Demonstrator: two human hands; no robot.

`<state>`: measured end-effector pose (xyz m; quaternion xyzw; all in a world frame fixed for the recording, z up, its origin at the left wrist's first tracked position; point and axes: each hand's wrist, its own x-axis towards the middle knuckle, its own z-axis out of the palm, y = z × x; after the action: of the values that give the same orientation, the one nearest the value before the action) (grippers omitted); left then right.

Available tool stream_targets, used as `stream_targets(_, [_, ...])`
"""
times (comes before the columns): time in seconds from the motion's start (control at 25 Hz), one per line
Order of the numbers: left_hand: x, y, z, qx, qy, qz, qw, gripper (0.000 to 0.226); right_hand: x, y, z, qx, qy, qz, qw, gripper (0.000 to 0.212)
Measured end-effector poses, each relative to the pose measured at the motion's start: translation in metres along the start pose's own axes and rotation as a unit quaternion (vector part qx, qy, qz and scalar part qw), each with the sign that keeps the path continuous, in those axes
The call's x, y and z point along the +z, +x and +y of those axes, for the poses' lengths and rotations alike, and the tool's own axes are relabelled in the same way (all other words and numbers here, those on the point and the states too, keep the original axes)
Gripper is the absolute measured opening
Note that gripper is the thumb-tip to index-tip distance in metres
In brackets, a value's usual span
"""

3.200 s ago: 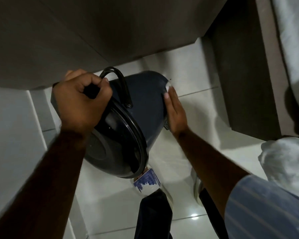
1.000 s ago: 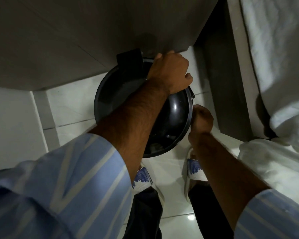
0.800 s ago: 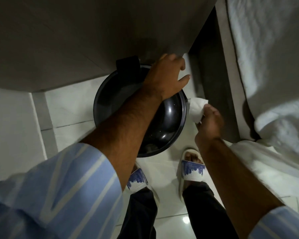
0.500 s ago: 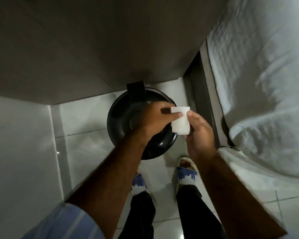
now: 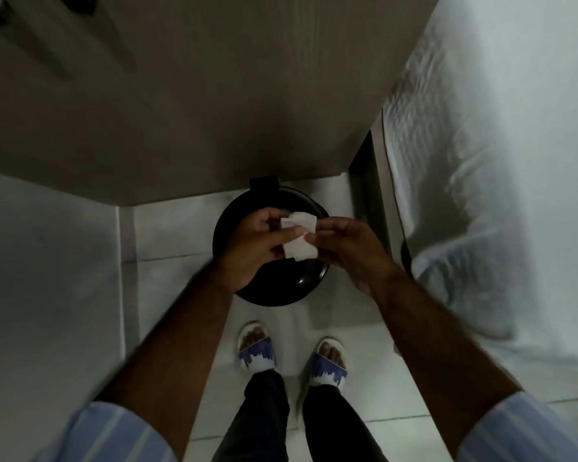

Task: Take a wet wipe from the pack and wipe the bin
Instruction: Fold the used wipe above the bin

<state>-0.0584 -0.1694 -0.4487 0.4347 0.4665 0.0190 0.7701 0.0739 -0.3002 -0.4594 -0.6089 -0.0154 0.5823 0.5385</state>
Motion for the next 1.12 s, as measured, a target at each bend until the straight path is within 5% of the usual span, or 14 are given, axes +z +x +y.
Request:
stream_targets(0.2, [-0.007,-0.019,-0.005,-0.014,-0.054,-0.007,0.998,0.025,0.005,-0.004,-0.009,0.009,-0.018,-0.035,0.999,0.019])
stream_targets(0.56, [-0.022,-0.032,-0.019,0.032,0.04,0.024,0.998,0.025,0.018,-0.005,-0.001,0.013,-0.079,-0.069,0.994,0.018])
stream_targets(0.72, [-0.021,-0.045,-0.027,0.084,0.225,-0.005,0.971,0.049,0.018,-0.005,0.0,0.059,0.003,-0.037,0.998,0.018])
stream_targets(0.84, [-0.02,-0.053,-0.033,0.165,0.358,0.015,0.919,0.041,0.018,-0.01,-0.001,0.119,0.007,-0.059,0.991,0.019])
stream_targets(0.96, [-0.03,-0.066,-0.033,0.214,0.34,0.111,0.909,0.024,-0.002,-0.024,-0.006,0.182,-0.027,-0.129,0.974,0.02])
stream_targets(1.04, [-0.05,-0.082,-0.035,0.219,0.166,0.256,0.927,0.02,-0.029,-0.037,-0.008,0.239,-0.097,-0.189,0.948,0.031])
stream_targets(1.12, [-0.078,-0.095,-0.048,0.205,-0.034,0.42,0.884,0.019,-0.049,-0.043,0.007,0.281,-0.211,-0.201,0.915,0.028])
